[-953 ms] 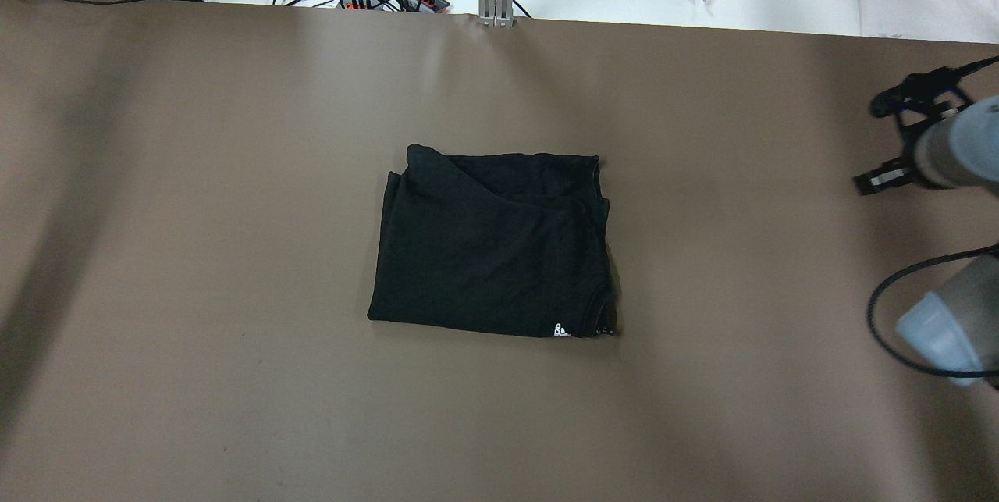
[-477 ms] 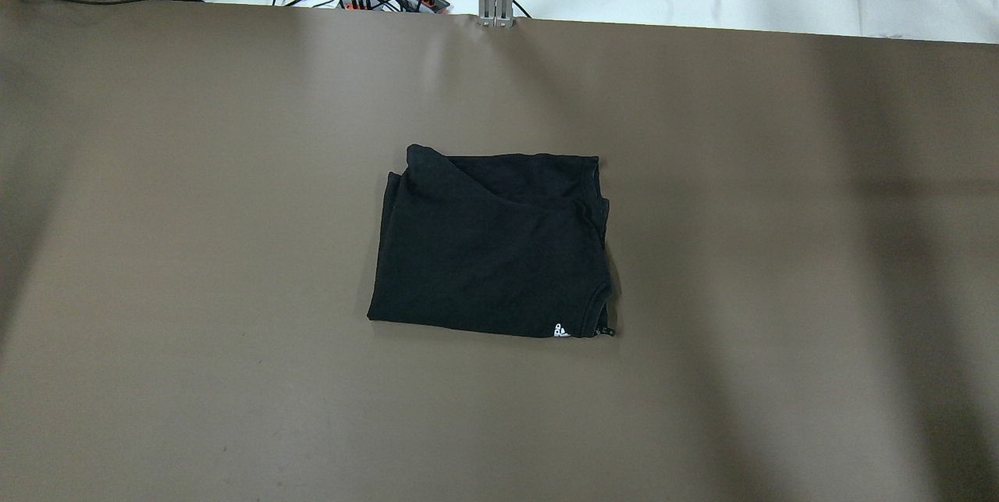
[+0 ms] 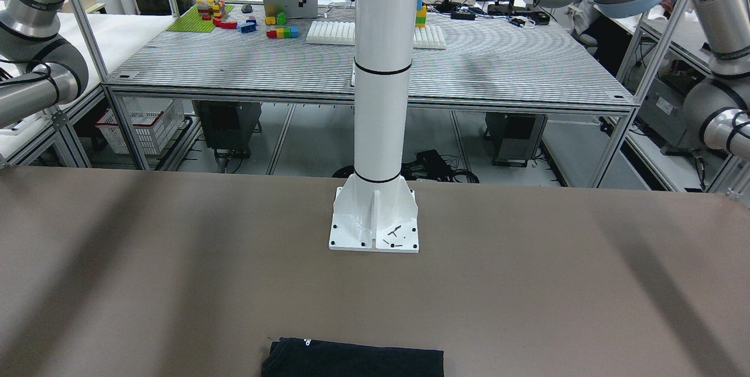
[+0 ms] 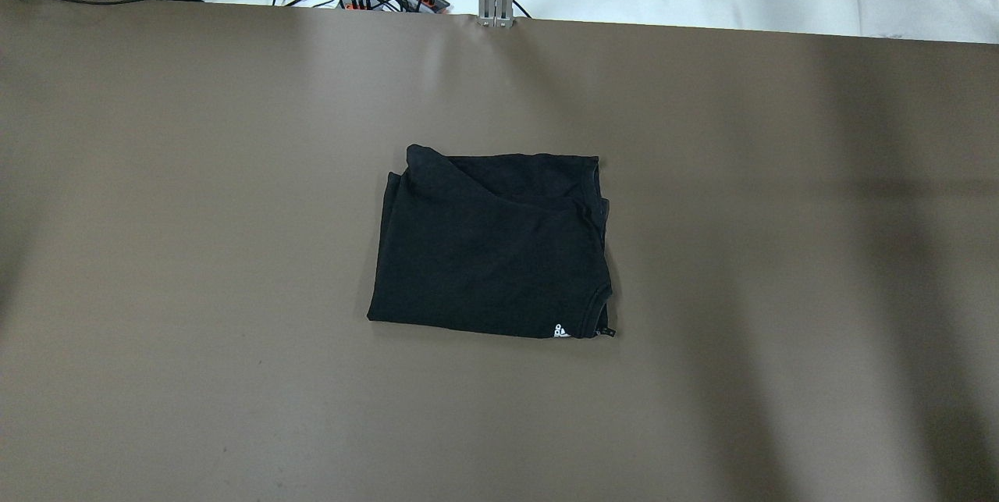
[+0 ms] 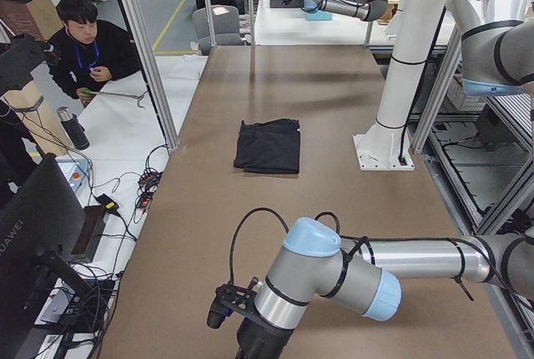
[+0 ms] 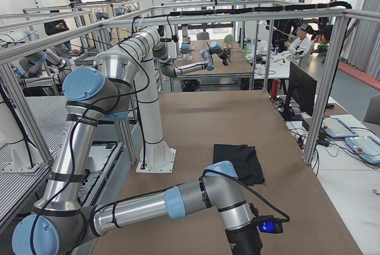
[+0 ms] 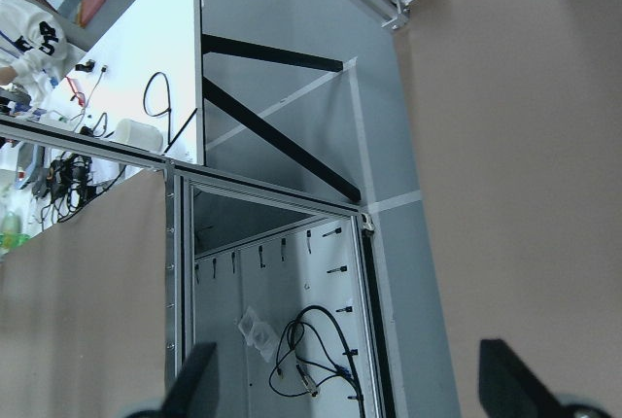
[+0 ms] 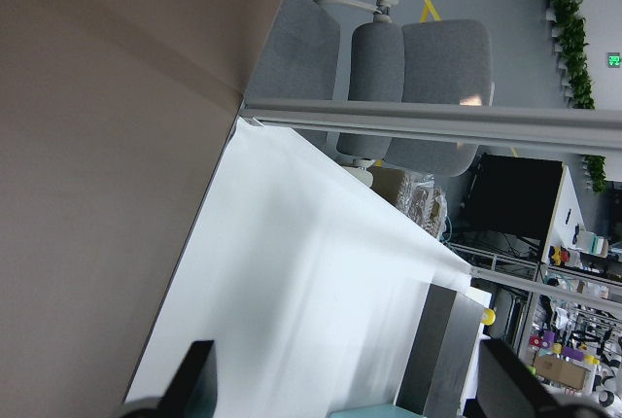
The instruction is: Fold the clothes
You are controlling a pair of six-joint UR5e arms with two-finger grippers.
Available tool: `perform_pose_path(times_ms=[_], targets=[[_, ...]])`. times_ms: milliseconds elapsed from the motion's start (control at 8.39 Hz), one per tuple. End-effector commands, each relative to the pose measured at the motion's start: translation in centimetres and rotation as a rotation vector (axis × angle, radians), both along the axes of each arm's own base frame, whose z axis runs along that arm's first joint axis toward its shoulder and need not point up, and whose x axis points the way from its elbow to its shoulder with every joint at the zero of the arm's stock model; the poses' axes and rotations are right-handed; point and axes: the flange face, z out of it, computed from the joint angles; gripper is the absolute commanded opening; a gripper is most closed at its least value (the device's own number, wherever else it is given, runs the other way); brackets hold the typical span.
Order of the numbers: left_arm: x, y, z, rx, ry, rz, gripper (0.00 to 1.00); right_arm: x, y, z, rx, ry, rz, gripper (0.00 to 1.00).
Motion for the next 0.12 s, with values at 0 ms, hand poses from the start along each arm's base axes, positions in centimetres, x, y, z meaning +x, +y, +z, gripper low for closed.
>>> perform_pose_path(times_ms=[0], targets=[[0.19, 0.53, -1.84, 0.057, 0.006, -0.017, 0.94, 0.68, 0.87, 0.72, -0.021, 0.039, 0.015, 0.94]])
